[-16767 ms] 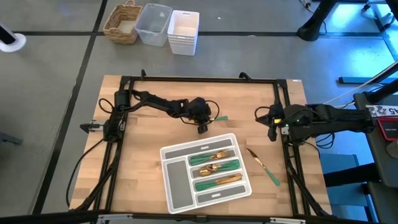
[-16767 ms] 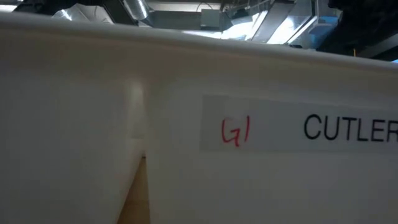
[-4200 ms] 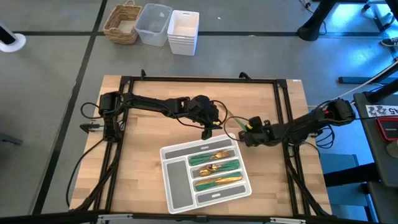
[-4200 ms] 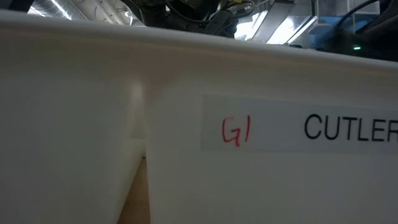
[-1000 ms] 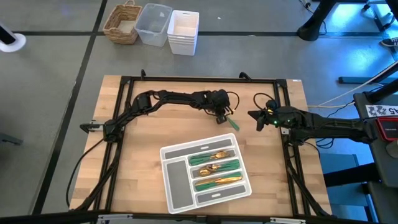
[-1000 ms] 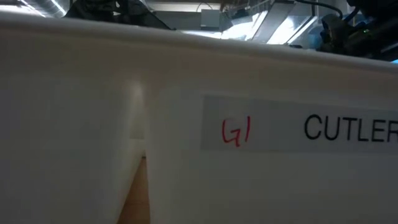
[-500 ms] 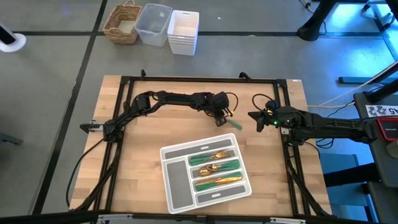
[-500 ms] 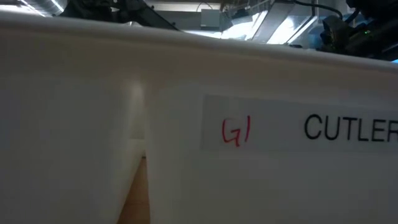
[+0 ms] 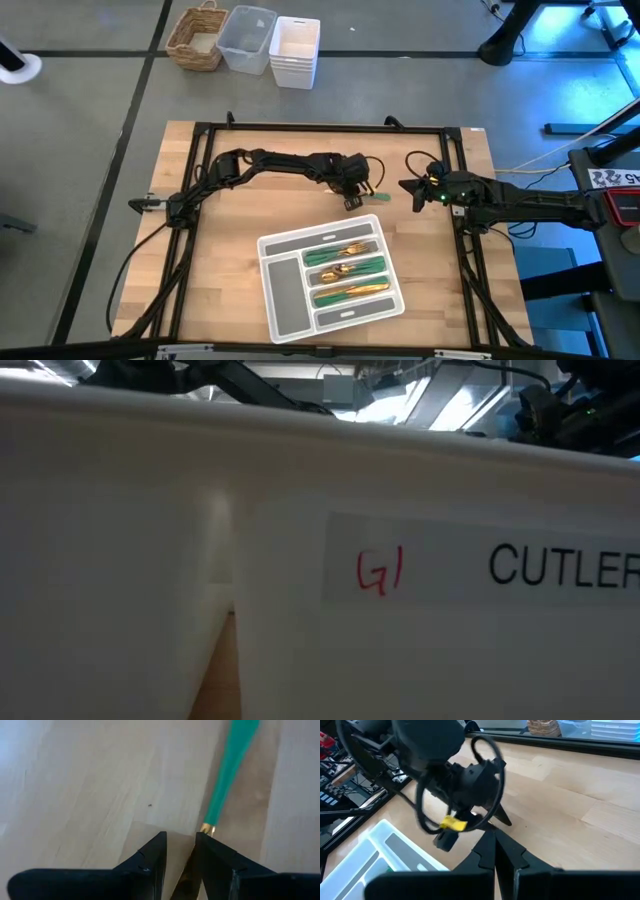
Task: Sort silverware
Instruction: Put the green spoon into the white silverware tray
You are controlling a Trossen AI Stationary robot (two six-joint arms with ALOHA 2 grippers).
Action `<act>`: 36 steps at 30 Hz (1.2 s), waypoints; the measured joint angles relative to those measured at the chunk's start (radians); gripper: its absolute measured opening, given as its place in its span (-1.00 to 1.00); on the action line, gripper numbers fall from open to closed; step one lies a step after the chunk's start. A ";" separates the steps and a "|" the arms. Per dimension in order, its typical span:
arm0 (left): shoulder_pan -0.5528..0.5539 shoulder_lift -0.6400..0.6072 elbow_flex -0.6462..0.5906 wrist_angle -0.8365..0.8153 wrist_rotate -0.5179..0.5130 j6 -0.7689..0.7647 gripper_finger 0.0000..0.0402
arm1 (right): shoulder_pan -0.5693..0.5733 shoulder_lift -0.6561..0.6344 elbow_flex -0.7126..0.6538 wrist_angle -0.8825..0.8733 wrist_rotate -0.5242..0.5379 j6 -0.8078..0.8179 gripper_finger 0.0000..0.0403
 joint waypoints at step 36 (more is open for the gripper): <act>-0.082 -0.016 0.004 0.122 -0.007 0.338 -0.51 | 0.000 0.000 0.000 -0.019 -0.019 0.031 -1.00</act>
